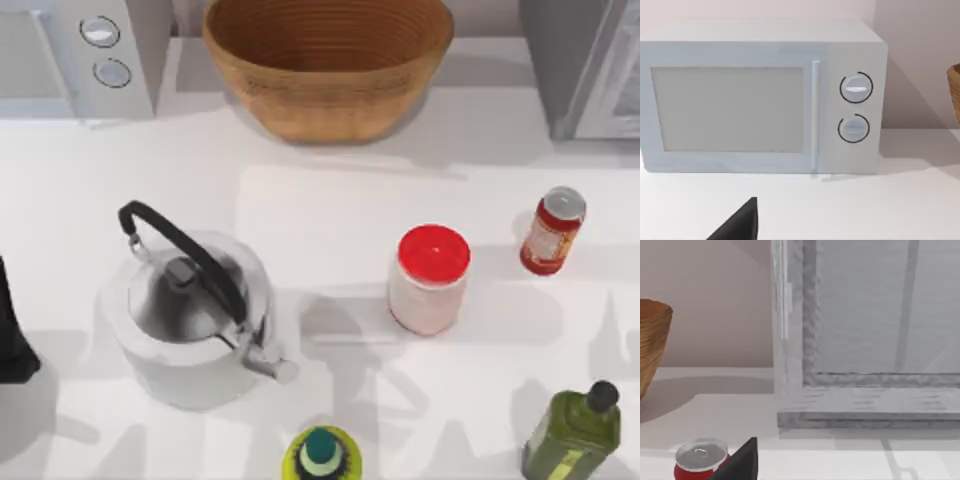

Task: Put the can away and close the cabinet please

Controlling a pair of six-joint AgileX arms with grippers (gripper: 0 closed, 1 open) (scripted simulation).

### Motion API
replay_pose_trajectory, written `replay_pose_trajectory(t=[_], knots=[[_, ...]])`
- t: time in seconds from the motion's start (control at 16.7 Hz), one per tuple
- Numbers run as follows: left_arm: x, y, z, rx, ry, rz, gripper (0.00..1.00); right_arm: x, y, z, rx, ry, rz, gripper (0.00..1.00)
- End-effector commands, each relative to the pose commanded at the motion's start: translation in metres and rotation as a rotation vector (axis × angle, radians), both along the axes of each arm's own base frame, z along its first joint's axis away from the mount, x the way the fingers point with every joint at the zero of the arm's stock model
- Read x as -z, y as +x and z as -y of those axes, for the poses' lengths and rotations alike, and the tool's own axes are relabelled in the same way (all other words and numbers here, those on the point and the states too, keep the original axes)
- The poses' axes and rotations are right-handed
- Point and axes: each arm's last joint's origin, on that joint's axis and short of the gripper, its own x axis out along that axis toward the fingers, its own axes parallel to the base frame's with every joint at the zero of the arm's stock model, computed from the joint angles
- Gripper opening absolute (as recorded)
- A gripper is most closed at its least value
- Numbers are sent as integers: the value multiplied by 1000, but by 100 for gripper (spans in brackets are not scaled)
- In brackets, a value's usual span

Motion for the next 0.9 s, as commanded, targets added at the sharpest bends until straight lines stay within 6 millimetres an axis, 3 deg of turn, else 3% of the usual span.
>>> replay_pose_trajectory(t=[0.24,0.48,0.72,0.9], knots=[[0,0,0,0,0,0,100,-4,1,-2,-10,10,3,100],[0,0,0,0,0,0,100,-21,12,-10,-41,53,-14,100],[0,0,0,0,0,0,100,-32,44,-27,-56,91,-110,100],[0,0,0,0,0,0,100,-22,80,-48,-48,93,-232,100]])
